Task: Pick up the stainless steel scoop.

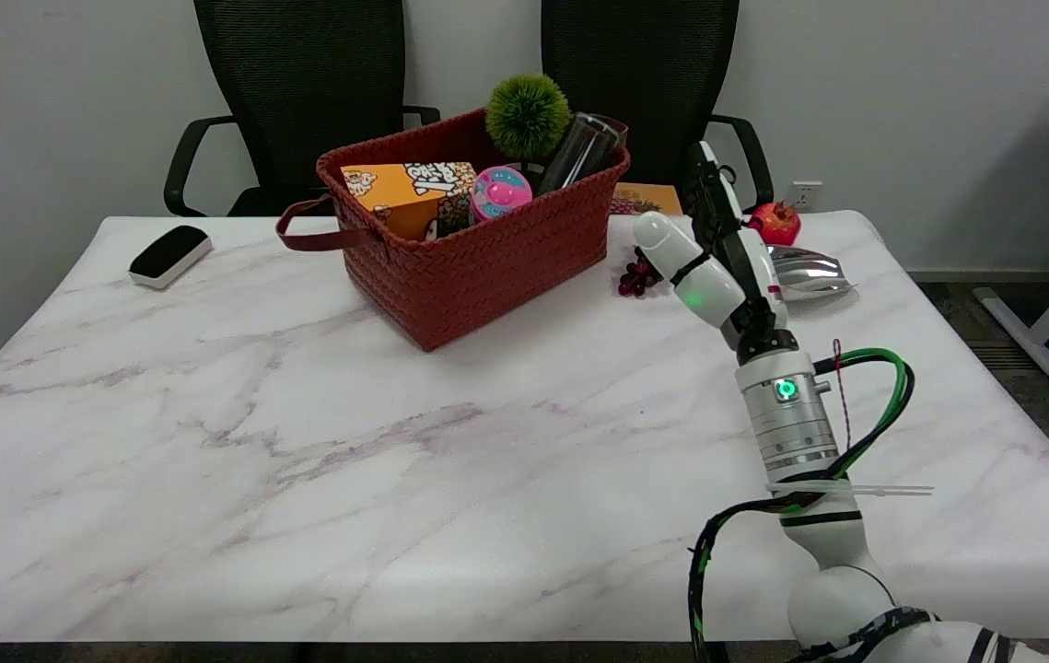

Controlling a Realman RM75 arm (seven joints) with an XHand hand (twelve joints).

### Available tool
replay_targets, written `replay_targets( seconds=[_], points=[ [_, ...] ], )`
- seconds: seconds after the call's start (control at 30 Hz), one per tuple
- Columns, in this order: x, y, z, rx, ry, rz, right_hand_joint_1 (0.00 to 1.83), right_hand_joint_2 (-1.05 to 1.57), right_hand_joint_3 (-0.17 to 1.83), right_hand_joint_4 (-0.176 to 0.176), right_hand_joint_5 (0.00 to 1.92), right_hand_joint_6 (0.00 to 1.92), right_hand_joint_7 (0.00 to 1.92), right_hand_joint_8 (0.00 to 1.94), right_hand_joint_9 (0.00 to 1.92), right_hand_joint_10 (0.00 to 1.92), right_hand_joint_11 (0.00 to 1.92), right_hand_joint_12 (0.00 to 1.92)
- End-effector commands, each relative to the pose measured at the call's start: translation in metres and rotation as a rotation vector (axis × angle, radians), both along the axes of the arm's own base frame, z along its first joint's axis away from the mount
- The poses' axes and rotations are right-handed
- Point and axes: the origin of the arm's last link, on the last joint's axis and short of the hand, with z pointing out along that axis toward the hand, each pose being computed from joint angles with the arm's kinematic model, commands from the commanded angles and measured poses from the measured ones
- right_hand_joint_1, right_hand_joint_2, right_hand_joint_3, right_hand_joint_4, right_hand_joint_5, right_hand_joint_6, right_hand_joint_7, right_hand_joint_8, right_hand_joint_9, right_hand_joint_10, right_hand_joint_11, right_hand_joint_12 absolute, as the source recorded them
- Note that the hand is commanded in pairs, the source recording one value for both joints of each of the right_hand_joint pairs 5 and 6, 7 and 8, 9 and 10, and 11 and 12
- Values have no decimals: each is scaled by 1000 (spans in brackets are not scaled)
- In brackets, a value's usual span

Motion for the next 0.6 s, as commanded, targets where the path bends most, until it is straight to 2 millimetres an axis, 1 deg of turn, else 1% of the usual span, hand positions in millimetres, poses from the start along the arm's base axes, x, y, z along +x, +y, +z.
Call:
replay_targets(
  seconds=[0.03,0.23,0.3,0.33,0.4,0.47,0.53,0.57,0.6],
  points=[
    [10,3,-1,-5,9,55,573,825,-175,0,0,0,0,0,0,0,0,0],
    [13,-3,1,-6,58,32,657,649,-175,0,0,0,0,0,0,0,0,0],
    [20,-4,-1,-22,129,37,715,544,-175,0,0,0,0,0,0,0,0,0],
    [24,-5,-3,-41,185,41,737,512,-175,0,0,0,0,0,0,0,0,0],
    [32,-5,-5,-104,321,38,844,379,-171,0,0,0,0,0,0,0,0,0],
    [43,-4,-7,-208,489,32,911,298,-114,0,0,0,0,0,0,0,0,0],
    [50,-3,-9,-293,613,21,983,196,-37,0,0,0,0,0,0,0,0,0],
    [54,-2,-10,-347,693,13,1040,102,29,0,0,0,0,0,0,0,0,0],
    [57,-1,-10,-375,730,11,1100,-52,213,0,0,0,0,0,0,0,0,0]
  ],
)
